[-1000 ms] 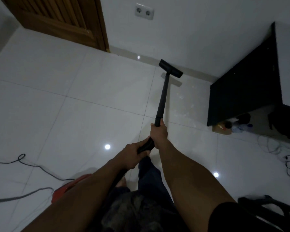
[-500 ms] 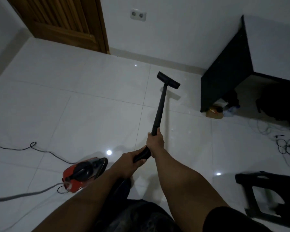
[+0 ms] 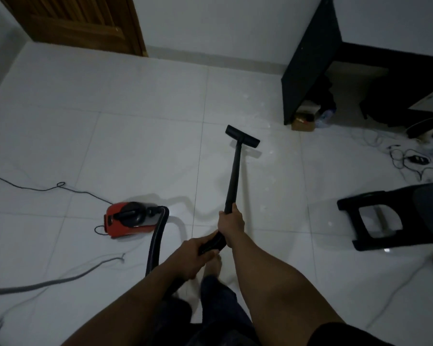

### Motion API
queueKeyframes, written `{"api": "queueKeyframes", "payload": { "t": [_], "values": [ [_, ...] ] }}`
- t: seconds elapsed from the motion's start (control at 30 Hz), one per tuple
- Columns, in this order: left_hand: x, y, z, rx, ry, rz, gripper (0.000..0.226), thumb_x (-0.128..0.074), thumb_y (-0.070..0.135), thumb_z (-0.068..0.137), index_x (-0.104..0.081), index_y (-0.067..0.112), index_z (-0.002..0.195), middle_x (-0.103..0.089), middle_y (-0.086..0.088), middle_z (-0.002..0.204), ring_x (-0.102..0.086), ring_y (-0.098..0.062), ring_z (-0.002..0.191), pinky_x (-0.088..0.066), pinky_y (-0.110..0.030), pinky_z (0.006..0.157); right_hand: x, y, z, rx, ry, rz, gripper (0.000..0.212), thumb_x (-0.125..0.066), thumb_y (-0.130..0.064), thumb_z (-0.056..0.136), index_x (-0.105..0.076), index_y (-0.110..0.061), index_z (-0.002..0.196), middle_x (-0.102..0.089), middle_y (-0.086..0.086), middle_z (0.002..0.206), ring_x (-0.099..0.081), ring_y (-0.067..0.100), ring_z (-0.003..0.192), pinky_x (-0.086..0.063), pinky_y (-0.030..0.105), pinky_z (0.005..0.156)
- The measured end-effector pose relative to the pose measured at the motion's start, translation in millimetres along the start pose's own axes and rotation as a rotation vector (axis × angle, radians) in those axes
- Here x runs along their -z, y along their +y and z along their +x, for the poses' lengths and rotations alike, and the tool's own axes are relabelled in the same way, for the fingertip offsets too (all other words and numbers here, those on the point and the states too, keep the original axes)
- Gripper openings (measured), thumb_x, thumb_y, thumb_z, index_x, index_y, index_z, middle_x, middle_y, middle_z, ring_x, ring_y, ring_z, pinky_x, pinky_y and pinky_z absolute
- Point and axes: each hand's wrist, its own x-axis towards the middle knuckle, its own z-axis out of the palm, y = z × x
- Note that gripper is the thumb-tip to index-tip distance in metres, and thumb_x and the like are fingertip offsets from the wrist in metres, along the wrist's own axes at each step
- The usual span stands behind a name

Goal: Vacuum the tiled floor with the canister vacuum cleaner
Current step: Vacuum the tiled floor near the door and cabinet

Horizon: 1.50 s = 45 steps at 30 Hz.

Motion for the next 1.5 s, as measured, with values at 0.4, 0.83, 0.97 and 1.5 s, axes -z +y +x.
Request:
{"api": "queueKeyframes", "payload": {
  "t": [0.4, 0.83, 0.97, 1.5],
  "values": [
    [-79, -93, -182, 0.046, -0.145, -0.032, 0.047, -0.056, 0.032, 0.099, -0.044, 0.041, 0.144, -0.061, 0.009, 0.079, -0.051, 0.004, 0.049, -0.039, -0.010, 0.047, -59, 181, -148, -0.197, 0.107, 0.106, 0.058, -0.052, -0.026, 0.098, -0.034, -0.029, 0.153, -0.064, 0.009, 0.119, -0.066, 0.027, 0.096, -0.059, 0.041, 0.082],
    [-143, -163, -255, 0.044, -0.225, 0.082, 0.056, -0.056, 0.035, 0.099, -0.037, 0.029, 0.151, -0.061, -0.011, 0.132, -0.061, -0.027, 0.116, -0.054, -0.033, 0.085, -79, 290, -219, -0.236, 0.075, 0.022, 0.060, -0.051, -0.025, 0.097, -0.033, -0.023, 0.154, -0.061, 0.010, 0.124, -0.063, 0.027, 0.099, -0.053, 0.032, 0.067],
    [-153, -176, -256, 0.057, -0.235, 0.061, 0.055, -0.056, 0.040, 0.096, -0.041, 0.034, 0.148, -0.061, -0.004, 0.135, -0.058, -0.025, 0.122, -0.048, -0.039, 0.100, -81, 303, -218, -0.224, 0.046, -0.027, 0.059, -0.052, -0.025, 0.096, -0.036, -0.021, 0.152, -0.062, 0.009, 0.121, -0.061, 0.024, 0.093, -0.046, 0.026, 0.056],
    [-178, -132, -200, 0.050, -0.236, 0.038, 0.050, -0.055, 0.040, 0.098, -0.041, 0.041, 0.146, -0.071, -0.008, 0.095, -0.059, -0.021, 0.069, -0.057, -0.047, 0.067, -27, 294, -161, -0.236, 0.019, -0.032, 0.056, -0.054, -0.026, 0.096, -0.041, -0.019, 0.149, -0.064, 0.010, 0.115, -0.063, 0.026, 0.094, -0.051, 0.031, 0.066]
  ]
}}
